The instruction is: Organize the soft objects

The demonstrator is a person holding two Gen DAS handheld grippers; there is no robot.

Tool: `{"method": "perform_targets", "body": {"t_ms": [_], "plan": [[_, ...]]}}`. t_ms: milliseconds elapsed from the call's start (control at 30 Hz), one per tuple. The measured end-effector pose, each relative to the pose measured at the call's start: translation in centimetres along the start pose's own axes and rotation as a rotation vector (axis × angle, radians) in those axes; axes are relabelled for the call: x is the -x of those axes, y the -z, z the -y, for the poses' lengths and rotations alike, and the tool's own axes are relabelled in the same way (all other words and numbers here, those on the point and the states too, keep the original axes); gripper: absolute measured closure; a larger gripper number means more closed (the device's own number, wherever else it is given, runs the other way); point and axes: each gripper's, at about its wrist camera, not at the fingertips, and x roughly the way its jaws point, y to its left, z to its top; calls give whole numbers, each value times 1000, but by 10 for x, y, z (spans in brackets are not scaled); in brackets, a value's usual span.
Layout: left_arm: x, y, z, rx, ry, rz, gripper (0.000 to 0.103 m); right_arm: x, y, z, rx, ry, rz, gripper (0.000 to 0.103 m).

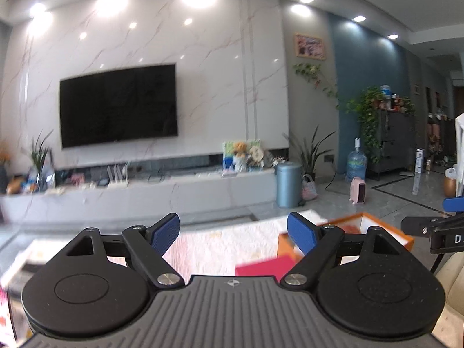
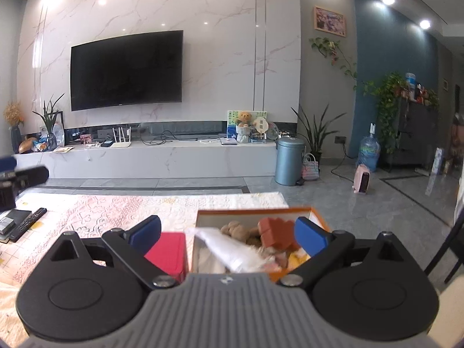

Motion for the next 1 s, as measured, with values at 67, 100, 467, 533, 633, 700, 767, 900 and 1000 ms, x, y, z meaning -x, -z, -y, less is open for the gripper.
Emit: {"method": "perform_targets", "body": {"t_ms": [67,100,467,533,633,700,767,900,1000], "plan": [[-1,13,-4,20,-21,-44,5,3,12,-10,14,27,17,6],[-3,19,-4,30,-23,-63,5,4,21,-16,21,40,24,6],[-4,79,3,50,-82,-200,5,-1,83,-35,-4,130,95,6],[-1,84,4,43,-94,-194,4,-2,90,-32,-26,134,104,5],[2,87,6,42,-97,-197,4,-5,101,-32,-38,153,112,3],[0,89,6,48,-99,-206,4,-9,106,-34,-22,156,109,3],[2,92,9,50,-106,-216,4,-13,108,-35,-15,148,89,3],[-2,95,11,57,-104,-243,4,-13,111,-30,-45,127,79,3],[-5,99,11,52,-108,-261,4,-15,113,-25,-70,121,64,3]]}}
